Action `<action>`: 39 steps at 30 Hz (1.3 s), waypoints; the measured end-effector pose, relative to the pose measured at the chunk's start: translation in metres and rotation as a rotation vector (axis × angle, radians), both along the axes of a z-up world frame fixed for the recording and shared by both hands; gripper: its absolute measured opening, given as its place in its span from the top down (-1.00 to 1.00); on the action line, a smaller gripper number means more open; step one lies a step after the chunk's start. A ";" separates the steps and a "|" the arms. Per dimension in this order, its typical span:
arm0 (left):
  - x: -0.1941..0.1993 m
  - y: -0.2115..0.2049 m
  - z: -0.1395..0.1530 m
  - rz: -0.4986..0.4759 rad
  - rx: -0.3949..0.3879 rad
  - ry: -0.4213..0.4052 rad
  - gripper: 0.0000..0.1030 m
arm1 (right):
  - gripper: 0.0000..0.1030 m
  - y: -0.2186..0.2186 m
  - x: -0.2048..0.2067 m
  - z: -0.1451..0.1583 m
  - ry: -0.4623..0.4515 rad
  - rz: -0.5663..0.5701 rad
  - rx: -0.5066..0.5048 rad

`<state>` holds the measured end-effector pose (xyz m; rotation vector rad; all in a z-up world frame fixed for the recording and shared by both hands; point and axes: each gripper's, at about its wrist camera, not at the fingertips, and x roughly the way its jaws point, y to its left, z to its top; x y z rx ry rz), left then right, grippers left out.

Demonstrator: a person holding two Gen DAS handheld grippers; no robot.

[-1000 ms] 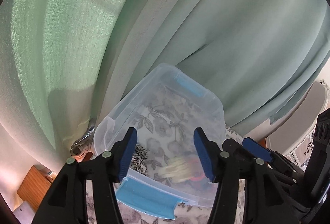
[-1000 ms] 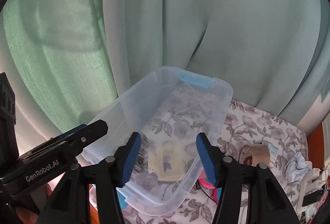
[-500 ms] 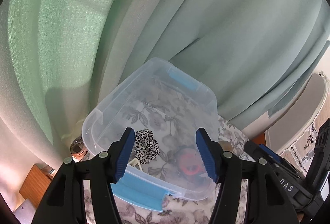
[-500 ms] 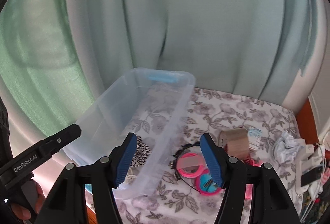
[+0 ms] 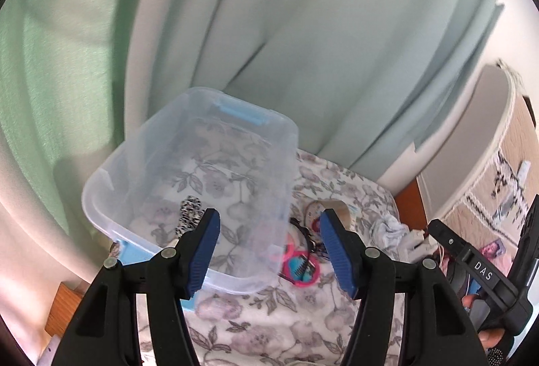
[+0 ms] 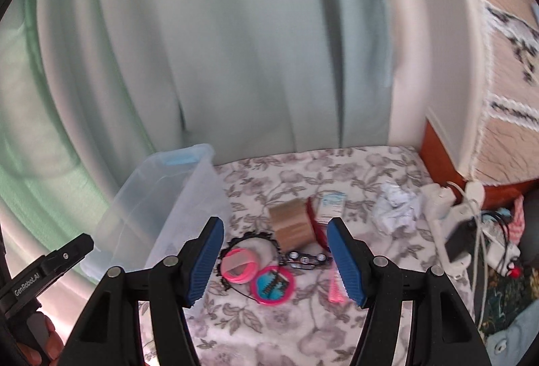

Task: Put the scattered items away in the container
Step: 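Move both tools back toward the remaining items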

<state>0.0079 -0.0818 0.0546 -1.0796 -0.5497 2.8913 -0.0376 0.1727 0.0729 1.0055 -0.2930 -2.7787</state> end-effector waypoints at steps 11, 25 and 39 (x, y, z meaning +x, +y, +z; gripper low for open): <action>-0.017 0.097 -0.022 -0.195 -0.105 -0.117 -0.22 | -0.31 0.097 0.028 -0.022 -0.018 -0.190 -0.105; -0.034 0.153 -0.084 -0.292 -0.192 -0.306 -0.22 | -0.32 0.133 0.025 -0.093 -0.202 -0.192 -0.158; -0.067 0.143 -0.127 -0.244 -0.195 -0.364 -0.22 | -0.32 0.087 -0.022 -0.153 -0.370 -0.041 -0.077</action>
